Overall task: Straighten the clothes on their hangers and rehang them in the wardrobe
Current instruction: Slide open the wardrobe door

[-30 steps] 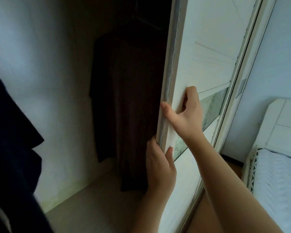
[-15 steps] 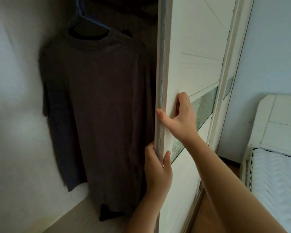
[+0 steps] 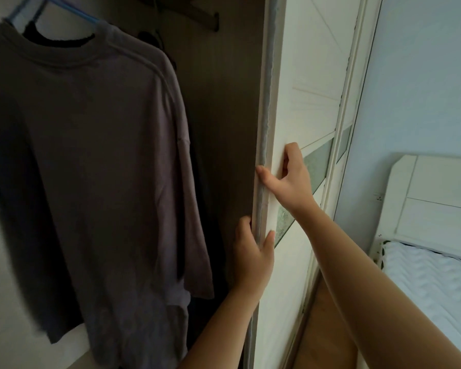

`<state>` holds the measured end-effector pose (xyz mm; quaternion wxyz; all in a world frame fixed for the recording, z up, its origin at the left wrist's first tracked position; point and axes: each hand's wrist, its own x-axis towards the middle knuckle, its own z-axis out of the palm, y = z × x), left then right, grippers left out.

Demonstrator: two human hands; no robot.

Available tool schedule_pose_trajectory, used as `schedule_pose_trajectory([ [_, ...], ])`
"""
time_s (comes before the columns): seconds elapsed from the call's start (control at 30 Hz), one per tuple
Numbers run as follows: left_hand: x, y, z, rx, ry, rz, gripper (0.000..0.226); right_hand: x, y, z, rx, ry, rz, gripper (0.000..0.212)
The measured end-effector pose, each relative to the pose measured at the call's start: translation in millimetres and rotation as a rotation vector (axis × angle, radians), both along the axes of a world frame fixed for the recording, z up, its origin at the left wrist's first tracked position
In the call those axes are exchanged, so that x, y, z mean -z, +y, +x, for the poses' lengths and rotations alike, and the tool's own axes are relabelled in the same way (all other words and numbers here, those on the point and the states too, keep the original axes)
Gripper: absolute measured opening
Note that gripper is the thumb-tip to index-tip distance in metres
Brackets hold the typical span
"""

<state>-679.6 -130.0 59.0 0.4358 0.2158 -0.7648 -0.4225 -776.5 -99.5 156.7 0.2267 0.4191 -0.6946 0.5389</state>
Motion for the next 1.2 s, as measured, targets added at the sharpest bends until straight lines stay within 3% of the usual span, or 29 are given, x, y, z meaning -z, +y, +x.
schedule_pose_trajectory([
  [0.5,3,-3,-47,-0.048,0.025,-0.049,0.048,2,-6,-45,0.016,0.026,-0.049,0.060],
  [0.73,-6,0,-34,0.023,-0.204,-0.049,0.050,4,0,-25,0.053,-0.079,-0.016,0.042],
  [0.8,-6,-1,-17,0.090,-0.237,-0.060,0.053,4,5,-13,0.067,-0.150,0.000,0.040],
  [0.9,-5,2,34,0.155,-0.135,-0.105,0.050,11,16,17,0.148,-0.221,-0.018,0.048],
  [1.0,-3,1,95,0.120,-0.029,-0.229,0.041,30,30,66,0.182,-0.234,-0.112,0.040],
  [1.1,-4,-7,161,0.042,0.040,-0.310,0.030,51,33,116,0.057,-0.238,-0.068,0.027],
  [1.2,-12,-13,233,-0.165,0.015,-0.383,0.019,66,25,161,-0.093,-0.235,0.017,0.014],
])
